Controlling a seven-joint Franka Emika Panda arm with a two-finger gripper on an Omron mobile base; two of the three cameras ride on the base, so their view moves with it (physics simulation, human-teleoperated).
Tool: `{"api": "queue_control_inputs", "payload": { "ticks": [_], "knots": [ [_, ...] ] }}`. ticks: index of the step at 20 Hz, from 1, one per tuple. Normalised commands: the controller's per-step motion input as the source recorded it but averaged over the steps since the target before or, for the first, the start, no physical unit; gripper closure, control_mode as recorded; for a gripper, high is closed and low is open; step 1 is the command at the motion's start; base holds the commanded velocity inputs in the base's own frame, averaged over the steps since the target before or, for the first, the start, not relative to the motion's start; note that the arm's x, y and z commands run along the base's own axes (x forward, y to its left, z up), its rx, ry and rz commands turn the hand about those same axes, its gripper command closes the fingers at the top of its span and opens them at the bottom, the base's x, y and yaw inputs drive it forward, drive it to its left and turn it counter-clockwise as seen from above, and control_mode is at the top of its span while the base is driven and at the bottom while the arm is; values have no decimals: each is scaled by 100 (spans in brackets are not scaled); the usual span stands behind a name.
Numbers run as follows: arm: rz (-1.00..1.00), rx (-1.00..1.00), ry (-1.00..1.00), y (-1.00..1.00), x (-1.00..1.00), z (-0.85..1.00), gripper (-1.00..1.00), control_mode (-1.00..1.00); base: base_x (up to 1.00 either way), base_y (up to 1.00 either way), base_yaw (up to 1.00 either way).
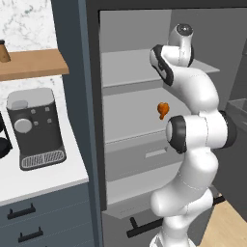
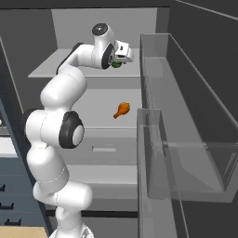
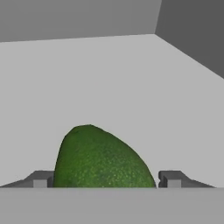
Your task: Place one avocado and one chicken drumstick in each tupperware on the nearby counter, to pack two identical lunches.
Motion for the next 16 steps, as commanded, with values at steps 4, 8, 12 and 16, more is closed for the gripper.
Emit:
{"api": "queue_control_inputs", "payload": {
  "ticks": [4,8,12,16],
  "knots": [
    [0,0,0,0,0,-22,100,-100,0,0,0],
    [0,0,-2,3,-18,-19,100,-100,0,0,0],
    [0,0,-21,15,-79,-9,100,-100,0,0,0],
    [0,0,-18,29,-94,0,100,-100,0,0,0]
  ]
}}
